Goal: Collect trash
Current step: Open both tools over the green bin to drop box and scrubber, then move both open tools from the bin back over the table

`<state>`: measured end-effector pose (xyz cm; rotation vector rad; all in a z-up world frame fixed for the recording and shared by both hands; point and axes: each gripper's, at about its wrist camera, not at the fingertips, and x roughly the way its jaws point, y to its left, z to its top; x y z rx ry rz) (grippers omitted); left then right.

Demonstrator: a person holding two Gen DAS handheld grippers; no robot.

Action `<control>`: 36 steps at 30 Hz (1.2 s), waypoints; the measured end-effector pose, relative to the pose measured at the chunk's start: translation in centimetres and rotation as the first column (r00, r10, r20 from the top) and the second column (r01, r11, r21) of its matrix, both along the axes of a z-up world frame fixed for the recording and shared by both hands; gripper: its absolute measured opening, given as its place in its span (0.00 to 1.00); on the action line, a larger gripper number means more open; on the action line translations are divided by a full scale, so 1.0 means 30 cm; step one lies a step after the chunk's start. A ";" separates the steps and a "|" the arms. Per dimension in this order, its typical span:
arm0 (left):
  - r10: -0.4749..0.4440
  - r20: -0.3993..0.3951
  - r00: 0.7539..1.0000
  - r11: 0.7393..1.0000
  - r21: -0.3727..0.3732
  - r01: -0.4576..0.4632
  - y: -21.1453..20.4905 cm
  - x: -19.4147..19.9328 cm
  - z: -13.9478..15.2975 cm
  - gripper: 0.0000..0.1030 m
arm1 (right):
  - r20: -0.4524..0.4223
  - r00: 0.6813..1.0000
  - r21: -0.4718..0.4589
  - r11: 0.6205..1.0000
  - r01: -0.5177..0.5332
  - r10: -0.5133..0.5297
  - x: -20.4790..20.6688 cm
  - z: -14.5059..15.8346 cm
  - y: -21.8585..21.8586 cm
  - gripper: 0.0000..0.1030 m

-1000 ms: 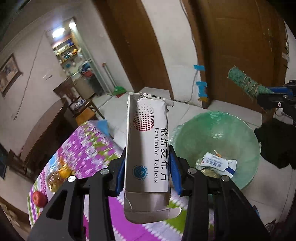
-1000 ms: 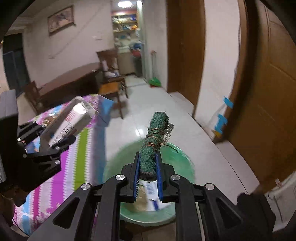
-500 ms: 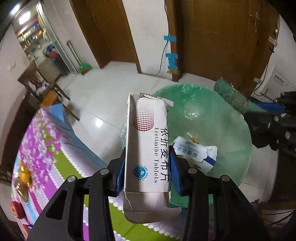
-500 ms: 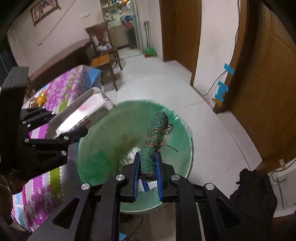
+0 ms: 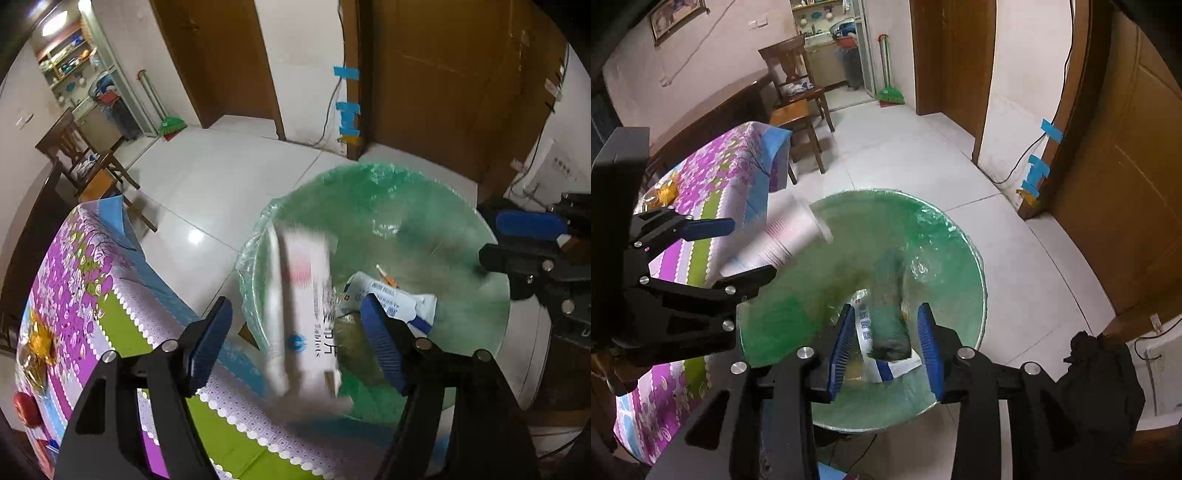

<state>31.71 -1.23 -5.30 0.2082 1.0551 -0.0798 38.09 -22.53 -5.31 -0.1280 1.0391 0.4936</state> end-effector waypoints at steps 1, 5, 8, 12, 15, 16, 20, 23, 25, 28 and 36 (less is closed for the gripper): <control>-0.002 -0.003 1.000 1.000 -0.010 0.002 0.001 0.001 0.005 0.67 | 0.000 1.000 -0.002 1.000 0.003 -0.003 -0.002 0.000 -0.003 0.36; 0.000 0.010 1.000 1.000 0.003 0.000 -0.002 -0.007 0.007 0.67 | 0.006 1.000 -0.007 1.000 0.003 -0.003 -0.009 0.001 -0.002 0.36; 0.021 0.008 1.000 1.000 -0.012 -0.021 0.019 -0.016 0.004 0.67 | 0.011 1.000 -0.007 1.000 -0.001 0.001 -0.016 0.004 -0.011 0.36; 0.036 0.017 0.999 0.999 -0.005 -0.036 0.036 -0.038 -0.001 0.67 | 0.020 1.000 -0.009 1.000 -0.003 0.004 -0.025 0.010 -0.011 0.36; 0.060 0.043 0.997 0.998 0.005 -0.061 0.067 -0.087 0.002 0.67 | 0.046 0.999 -0.016 1.000 -0.009 0.009 -0.046 0.020 -0.003 0.36; 0.080 0.051 0.996 0.997 0.007 -0.080 0.085 -0.111 0.001 0.67 | 0.068 0.998 -0.012 1.000 -0.011 0.012 -0.058 0.030 0.004 0.36; 0.204 0.120 0.972 0.977 0.040 -0.210 0.205 -0.260 0.003 0.67 | 0.189 0.982 0.048 0.999 -0.019 0.009 -0.137 0.063 0.037 0.36; 0.320 0.162 0.933 0.943 0.043 -0.331 0.324 -0.401 0.004 0.67 | 0.294 0.955 0.088 0.994 -0.062 0.033 -0.229 0.089 0.107 0.36; 0.398 0.187 0.898 0.910 0.042 -0.412 0.403 -0.490 0.005 0.67 | 0.349 0.935 0.123 0.986 -0.111 0.062 -0.300 0.102 0.174 0.36; 0.523 0.224 0.822 0.841 0.020 -0.541 0.525 -0.645 0.026 0.67 | 0.388 0.916 0.169 0.969 -0.179 0.102 -0.378 0.117 0.263 0.36; 0.765 0.285 0.578 0.601 0.007 -0.799 0.806 -1.040 0.081 0.67 | 0.455 0.850 0.245 0.880 -0.407 0.267 -0.641 0.160 0.592 0.36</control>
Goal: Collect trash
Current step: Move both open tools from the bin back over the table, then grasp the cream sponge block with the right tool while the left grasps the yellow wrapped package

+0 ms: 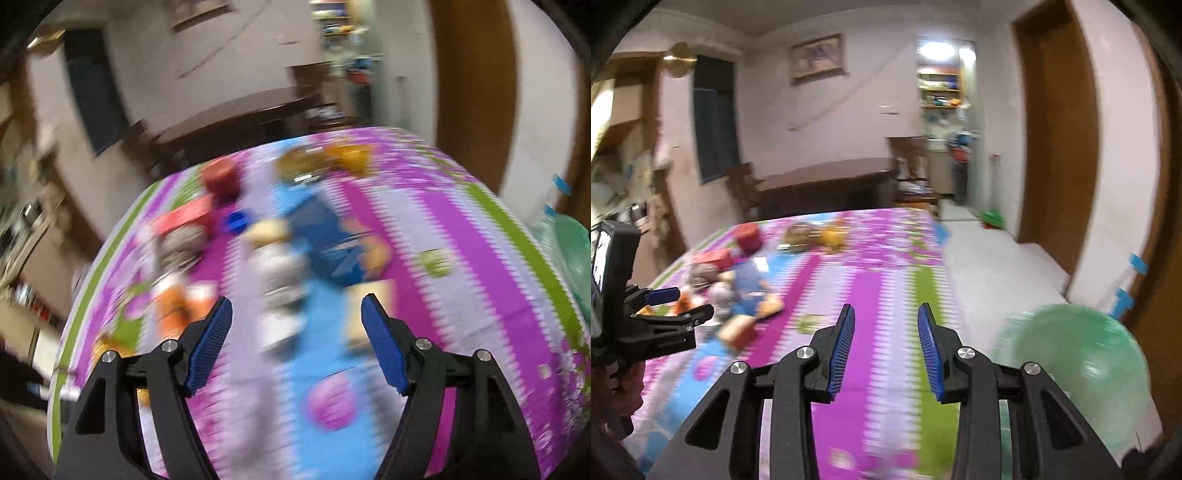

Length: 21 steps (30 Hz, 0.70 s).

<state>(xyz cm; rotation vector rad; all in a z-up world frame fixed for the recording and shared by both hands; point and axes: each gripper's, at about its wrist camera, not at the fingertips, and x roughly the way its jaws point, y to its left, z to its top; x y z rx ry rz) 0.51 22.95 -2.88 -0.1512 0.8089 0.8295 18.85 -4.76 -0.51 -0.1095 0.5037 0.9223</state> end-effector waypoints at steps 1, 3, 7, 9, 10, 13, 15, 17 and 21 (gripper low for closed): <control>0.037 0.007 0.999 0.999 -0.006 -0.037 0.029 -0.046 0.004 0.67 | -0.001 1.000 0.002 1.000 -0.025 0.025 -0.029 0.001 0.029 0.37; 0.133 0.024 0.991 0.991 -0.012 -0.133 0.094 -0.162 0.017 0.67 | -0.011 0.996 -0.001 0.996 -0.088 0.088 -0.091 0.002 0.111 0.38; 0.328 0.055 0.943 0.945 -0.038 -0.326 0.200 -0.396 0.037 0.70 | -0.027 0.979 -0.032 0.979 -0.202 0.201 -0.194 -0.005 0.262 0.39; 0.413 0.069 0.908 0.909 -0.088 -0.407 0.248 -0.505 0.034 0.72 | -0.034 0.962 -0.052 0.961 -0.271 0.270 -0.249 -0.007 0.340 0.40; 0.445 0.072 0.893 0.892 -0.126 -0.434 0.271 -0.553 0.028 0.72 | -0.038 0.955 -0.061 0.954 -0.295 0.293 -0.268 -0.007 0.373 0.40; 0.506 0.085 0.858 0.835 -0.297 -0.463 0.344 -0.657 -0.011 0.72 | -0.065 0.945 -0.087 0.942 -0.324 0.320 -0.290 -0.020 0.452 0.49; 0.532 0.091 0.842 0.806 -0.360 -0.471 0.369 -0.679 -0.040 0.75 | -0.108 0.944 -0.099 0.941 -0.323 0.312 -0.289 -0.041 0.502 0.56; 0.557 0.103 0.824 0.781 -0.402 -0.478 0.394 -0.693 -0.064 0.80 | -0.143 0.941 -0.119 0.938 -0.325 0.308 -0.276 -0.072 0.537 0.63; 0.575 0.116 0.810 0.762 -0.436 -0.479 0.412 -0.672 -0.099 0.82 | -0.206 0.935 -0.180 0.928 -0.327 0.289 -0.276 -0.139 0.602 0.66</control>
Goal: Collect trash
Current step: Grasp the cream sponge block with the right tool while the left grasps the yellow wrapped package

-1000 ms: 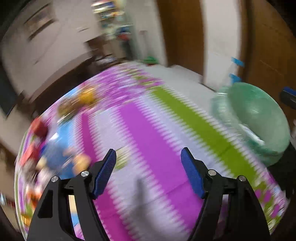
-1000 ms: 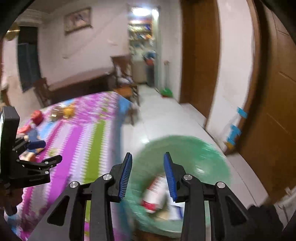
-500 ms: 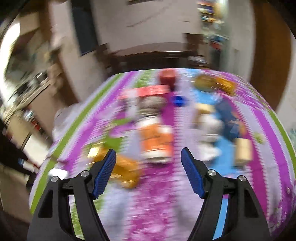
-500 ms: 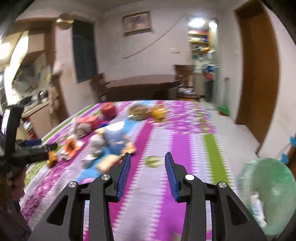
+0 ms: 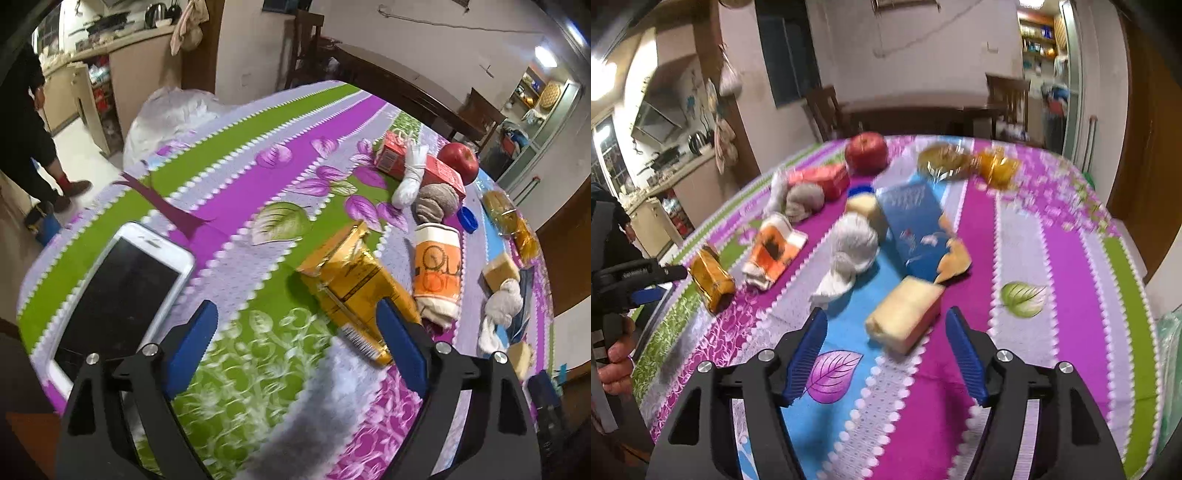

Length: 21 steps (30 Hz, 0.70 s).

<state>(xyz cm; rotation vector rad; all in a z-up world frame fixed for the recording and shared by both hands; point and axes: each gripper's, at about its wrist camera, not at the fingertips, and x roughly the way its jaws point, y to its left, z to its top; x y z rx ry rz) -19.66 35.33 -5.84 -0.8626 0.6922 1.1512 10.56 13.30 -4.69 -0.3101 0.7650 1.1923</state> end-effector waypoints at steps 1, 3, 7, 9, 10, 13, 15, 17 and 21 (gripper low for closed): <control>0.004 -0.011 1.000 1.000 -0.006 -0.004 0.000 0.008 -0.006 0.82 | -0.003 1.000 -0.019 1.000 0.010 -0.010 0.000 -0.014 0.014 0.66; 0.007 -0.018 1.000 1.000 -0.016 -0.007 0.005 0.034 -0.017 0.82 | -0.024 0.999 -0.055 0.998 0.035 -0.037 0.003 -0.041 0.042 0.66; 0.053 -0.018 0.998 0.998 -0.021 -0.053 0.023 0.067 -0.031 0.82 | -0.042 0.997 -0.091 0.994 0.066 -0.070 0.011 -0.078 0.079 0.66; 0.068 -0.047 0.997 0.998 0.003 -0.068 0.021 0.093 -0.021 0.82 | -0.045 0.997 -0.103 0.993 0.065 -0.070 0.009 -0.090 0.093 0.66; 0.072 -0.060 0.996 0.997 0.009 -0.072 0.020 0.103 -0.017 0.82 | -0.043 0.997 -0.107 0.992 0.067 -0.071 0.007 -0.093 0.097 0.65; 0.062 -0.046 0.997 0.998 0.026 -0.061 0.003 0.123 0.009 0.82 | -0.058 0.996 -0.104 0.993 0.063 -0.069 0.009 -0.102 0.106 0.66; 0.060 -0.059 0.996 0.997 0.046 -0.057 -0.005 0.140 0.025 0.87 | -0.061 0.995 -0.105 0.992 0.068 -0.074 0.020 -0.102 0.108 0.66; 0.060 -0.079 0.995 0.998 0.030 -0.057 0.005 0.162 0.012 0.88 | -0.070 0.995 -0.102 0.993 0.067 -0.074 0.028 -0.106 0.107 0.66; 0.089 -0.058 0.994 0.996 -0.026 -0.091 0.015 0.164 -0.044 0.91 | -0.057 0.996 -0.106 0.993 0.058 -0.065 0.026 -0.105 0.111 0.61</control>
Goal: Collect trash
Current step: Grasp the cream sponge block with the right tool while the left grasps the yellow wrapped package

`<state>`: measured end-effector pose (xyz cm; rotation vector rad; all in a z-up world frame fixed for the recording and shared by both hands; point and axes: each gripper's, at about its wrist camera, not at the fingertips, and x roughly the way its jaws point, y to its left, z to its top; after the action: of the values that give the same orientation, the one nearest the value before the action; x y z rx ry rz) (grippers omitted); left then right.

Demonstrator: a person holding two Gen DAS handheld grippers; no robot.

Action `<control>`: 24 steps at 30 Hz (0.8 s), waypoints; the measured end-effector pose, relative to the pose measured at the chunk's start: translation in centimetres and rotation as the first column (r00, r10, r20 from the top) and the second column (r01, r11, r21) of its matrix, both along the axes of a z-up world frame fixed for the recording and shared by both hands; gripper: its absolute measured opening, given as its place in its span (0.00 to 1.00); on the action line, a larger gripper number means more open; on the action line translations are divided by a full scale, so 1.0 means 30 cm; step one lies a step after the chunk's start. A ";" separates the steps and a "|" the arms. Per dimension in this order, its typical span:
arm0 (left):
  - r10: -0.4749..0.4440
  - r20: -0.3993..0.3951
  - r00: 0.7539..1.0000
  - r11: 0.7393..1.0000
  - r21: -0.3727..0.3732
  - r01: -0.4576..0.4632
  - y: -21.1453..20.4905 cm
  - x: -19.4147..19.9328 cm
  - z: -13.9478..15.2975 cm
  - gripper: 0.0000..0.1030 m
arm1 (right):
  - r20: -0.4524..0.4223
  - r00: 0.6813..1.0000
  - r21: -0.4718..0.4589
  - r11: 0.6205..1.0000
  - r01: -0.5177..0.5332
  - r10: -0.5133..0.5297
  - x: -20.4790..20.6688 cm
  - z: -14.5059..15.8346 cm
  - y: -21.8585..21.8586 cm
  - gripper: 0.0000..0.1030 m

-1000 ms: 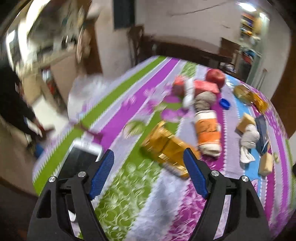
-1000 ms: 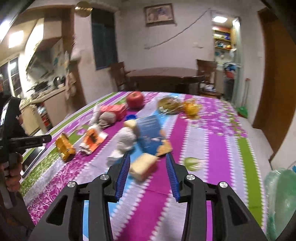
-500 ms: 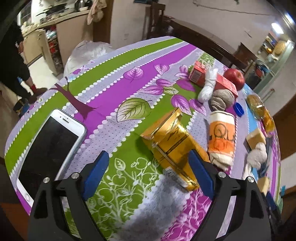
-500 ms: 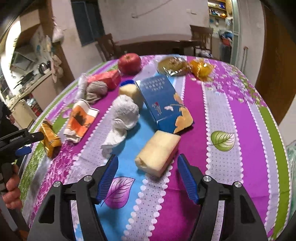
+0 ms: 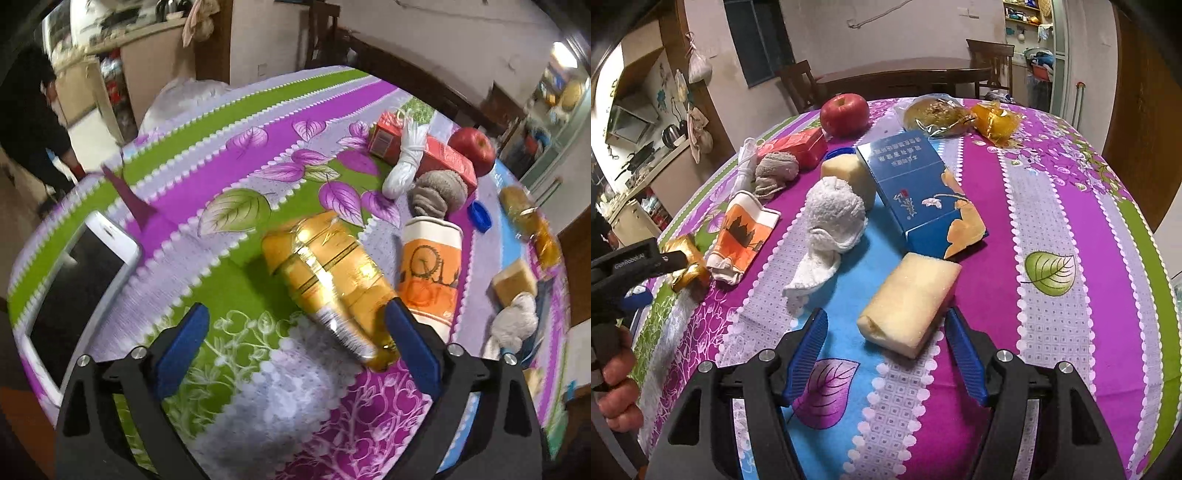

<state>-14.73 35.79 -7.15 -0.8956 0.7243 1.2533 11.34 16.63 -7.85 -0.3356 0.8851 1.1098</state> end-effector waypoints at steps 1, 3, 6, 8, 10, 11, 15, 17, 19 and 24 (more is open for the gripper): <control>0.021 -0.001 1.000 1.000 0.006 -0.021 -0.010 -0.010 -0.002 0.92 | 0.008 1.000 -0.004 1.000 -0.001 0.001 -0.003 0.000 0.003 0.57; 0.036 0.007 0.999 0.999 0.010 -0.036 -0.022 -0.019 -0.002 0.92 | 0.015 1.000 -0.007 1.000 0.001 0.000 0.002 0.001 0.004 0.55; 0.061 0.014 0.998 0.998 0.034 -0.061 -0.043 -0.016 -0.005 0.90 | -0.001 1.000 0.003 1.000 0.008 -0.008 0.010 0.001 -0.001 0.54; 0.054 0.015 0.998 0.996 0.066 -0.055 -0.051 -0.002 -0.002 0.82 | 0.013 1.000 0.004 1.000 0.016 -0.016 0.005 0.000 0.002 0.52; 0.032 0.022 0.999 0.995 0.098 -0.034 -0.054 0.011 0.003 0.74 | 0.024 0.999 0.002 1.000 0.027 -0.027 0.005 0.001 0.001 0.43; 0.020 0.032 0.999 0.994 0.106 -0.024 -0.055 0.015 0.007 0.67 | 0.019 0.999 0.005 1.000 0.028 -0.029 0.008 0.000 -0.001 0.42; -0.059 0.071 0.996 0.990 0.132 0.049 -0.074 0.029 0.022 0.35 | -0.034 0.998 0.038 0.998 0.045 -0.043 0.035 -0.003 -0.031 0.36; -0.087 0.113 0.990 0.990 0.119 0.074 -0.078 0.010 0.024 0.17 | -0.055 0.998 0.059 0.997 0.045 -0.042 0.038 -0.002 -0.052 0.35; -0.102 0.133 0.986 0.991 0.098 0.090 -0.075 -0.022 0.025 0.11 | -0.051 0.998 0.074 0.996 0.048 -0.045 0.032 0.006 -0.080 0.34; -0.137 0.155 0.978 0.990 0.062 0.129 -0.079 -0.098 0.023 0.00 | -0.037 0.999 0.123 0.992 0.030 -0.025 -0.005 0.054 -0.141 0.34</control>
<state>-17.66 33.43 -6.46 -0.8797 0.6121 1.0648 11.19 12.40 -6.24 -0.2018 0.8456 1.1423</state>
